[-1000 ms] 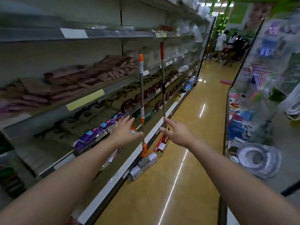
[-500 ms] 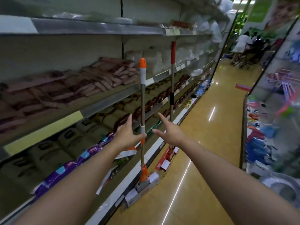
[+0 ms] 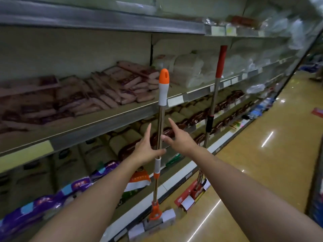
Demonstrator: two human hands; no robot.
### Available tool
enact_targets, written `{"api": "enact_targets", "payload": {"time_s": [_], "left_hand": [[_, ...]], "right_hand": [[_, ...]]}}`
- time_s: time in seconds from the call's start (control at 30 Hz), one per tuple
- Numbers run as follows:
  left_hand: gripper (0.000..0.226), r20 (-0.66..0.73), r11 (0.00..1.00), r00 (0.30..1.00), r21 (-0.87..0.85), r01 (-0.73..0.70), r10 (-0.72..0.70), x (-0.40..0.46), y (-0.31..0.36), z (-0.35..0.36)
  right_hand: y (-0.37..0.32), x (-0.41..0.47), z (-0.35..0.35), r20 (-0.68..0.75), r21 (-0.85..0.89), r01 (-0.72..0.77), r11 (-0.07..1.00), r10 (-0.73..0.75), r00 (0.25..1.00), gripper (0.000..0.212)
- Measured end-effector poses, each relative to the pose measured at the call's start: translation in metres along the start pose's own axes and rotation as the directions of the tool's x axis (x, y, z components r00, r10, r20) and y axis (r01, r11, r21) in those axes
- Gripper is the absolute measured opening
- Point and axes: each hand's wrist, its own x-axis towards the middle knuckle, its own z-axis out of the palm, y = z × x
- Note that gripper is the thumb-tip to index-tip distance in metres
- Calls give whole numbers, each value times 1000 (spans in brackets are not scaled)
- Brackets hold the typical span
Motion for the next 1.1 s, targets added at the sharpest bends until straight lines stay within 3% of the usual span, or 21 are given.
{"api": "enact_targets", "payload": {"time_s": [0.33,0.47,0.57,0.67,0.87,1.1], "left_hand": [[101,-158,986,982,-153,74,-98,71,28,29],[70,-199,979,967,-156,129,-160,82,24,34],[38,-204,971,958,-173,167,-201,85,23,36],[39,-228,974,952,-145,175,-205,85,23,37],[38,-264,981,947,-114,156,-182,87,28,43],[44,-298,983,937,-98,158,-180,79,40,50]], "right_hand": [[44,86,-15,175,89,154,984,-167,970,82],[39,95,-16,137,167,266,949,-290,947,68],[35,103,-11,158,238,264,935,-306,939,49],[35,109,-7,195,299,217,929,-282,939,35],[31,109,-12,128,323,262,909,-316,940,49],[34,101,-17,127,370,290,882,-357,925,48]]}}
